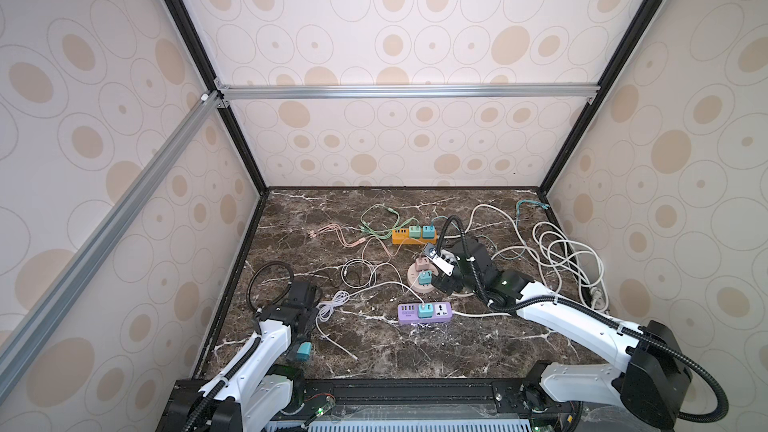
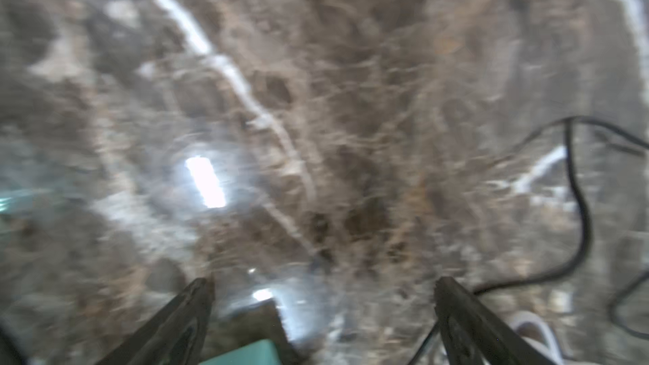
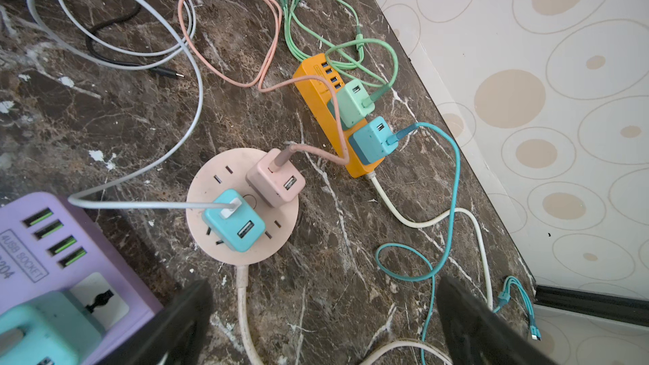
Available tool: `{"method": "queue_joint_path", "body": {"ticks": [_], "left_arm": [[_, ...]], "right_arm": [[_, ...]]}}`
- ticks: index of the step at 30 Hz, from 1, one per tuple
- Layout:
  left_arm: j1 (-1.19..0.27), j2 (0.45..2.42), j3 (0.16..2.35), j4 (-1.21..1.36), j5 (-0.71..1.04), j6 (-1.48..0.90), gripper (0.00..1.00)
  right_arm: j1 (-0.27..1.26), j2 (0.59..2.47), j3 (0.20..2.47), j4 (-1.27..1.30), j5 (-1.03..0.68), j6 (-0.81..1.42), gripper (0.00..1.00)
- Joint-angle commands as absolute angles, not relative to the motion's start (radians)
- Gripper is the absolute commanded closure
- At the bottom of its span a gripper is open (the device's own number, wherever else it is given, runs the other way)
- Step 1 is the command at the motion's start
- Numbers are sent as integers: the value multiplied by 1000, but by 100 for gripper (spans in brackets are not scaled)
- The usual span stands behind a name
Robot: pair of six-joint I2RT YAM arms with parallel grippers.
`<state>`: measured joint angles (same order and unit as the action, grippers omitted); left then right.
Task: Insert the plug
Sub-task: 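Lower the left gripper onto the loose teal charger with black cable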
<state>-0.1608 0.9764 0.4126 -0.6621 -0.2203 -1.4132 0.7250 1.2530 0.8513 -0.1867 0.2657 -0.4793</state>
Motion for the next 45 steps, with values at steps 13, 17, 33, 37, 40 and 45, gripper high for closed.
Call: {"method": "queue_joint_path", "body": {"ticks": [13,17,33,37,40,45], "left_arm": [[-173,1067,612,-602,-209,-1158,2],[-214,1042,682,-835,-339,-1056,2],[-493,1188,731,-1131,-216,-859,24],[-501,1284,727,-1122,-210,-842,29],[-505,1342,712,-1106,-221,-859,37],[-513,1377,710,-1105,-235,-920,37]], "right_arm": [[719,1316,889,-182,255,-476,0],[720,1329,896,-177,244,-474,1],[719,1403,914,-120,246,-488,0],[719,1408,914,-113,249,-485,1],[719,1407,904,-105,253,-488,0],[720,1407,891,-101,268,-508,1]]}}
